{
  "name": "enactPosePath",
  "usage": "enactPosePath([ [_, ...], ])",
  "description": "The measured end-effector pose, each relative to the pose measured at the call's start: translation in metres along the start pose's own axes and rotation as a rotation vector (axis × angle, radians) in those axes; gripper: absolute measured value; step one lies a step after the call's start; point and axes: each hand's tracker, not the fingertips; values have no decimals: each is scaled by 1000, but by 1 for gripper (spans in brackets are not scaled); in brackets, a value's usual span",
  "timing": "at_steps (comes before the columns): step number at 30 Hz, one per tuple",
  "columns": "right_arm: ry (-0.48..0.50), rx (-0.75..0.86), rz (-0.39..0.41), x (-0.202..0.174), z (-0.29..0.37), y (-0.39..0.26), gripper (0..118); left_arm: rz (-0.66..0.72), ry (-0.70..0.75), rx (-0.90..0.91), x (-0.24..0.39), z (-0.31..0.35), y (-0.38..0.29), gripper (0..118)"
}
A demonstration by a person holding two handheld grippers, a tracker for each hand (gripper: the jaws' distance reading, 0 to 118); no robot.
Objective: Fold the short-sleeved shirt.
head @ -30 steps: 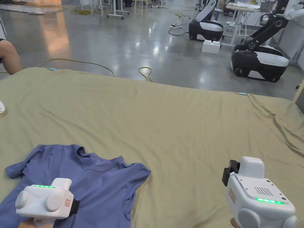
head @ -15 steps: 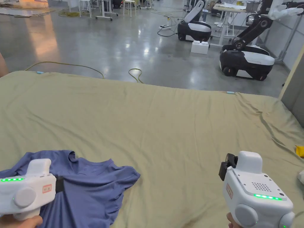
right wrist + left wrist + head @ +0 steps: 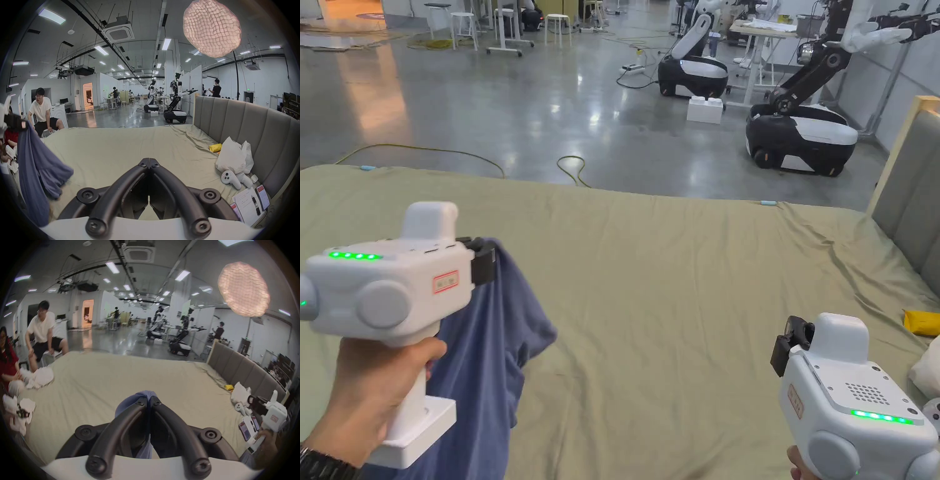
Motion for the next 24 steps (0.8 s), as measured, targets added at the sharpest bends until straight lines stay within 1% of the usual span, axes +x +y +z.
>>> enactPosePath([
  [6, -20, 17, -9, 13, 8, 5, 0, -77, -145, 26, 66, -30, 28, 3],
  [10, -44, 27, -17, 24, 14, 8, 0, -145, -244, -16, 122, -57, 24, 3],
  [16, -93, 29, -22, 48, 22, 7, 0, -189, -413, -117, 196, -96, -16, 3],
  [18, -109, 26, -25, 56, 23, 4, 0, -212, -442, -146, 213, -106, -35, 3],
  [20, -123, 19, -31, 63, 25, 3, 0, -224, -437, -191, 227, -117, -56, 3],
  [24, -144, -2, -36, 71, 29, 1, 0, -217, -453, -272, 238, -135, -95, 5],
])
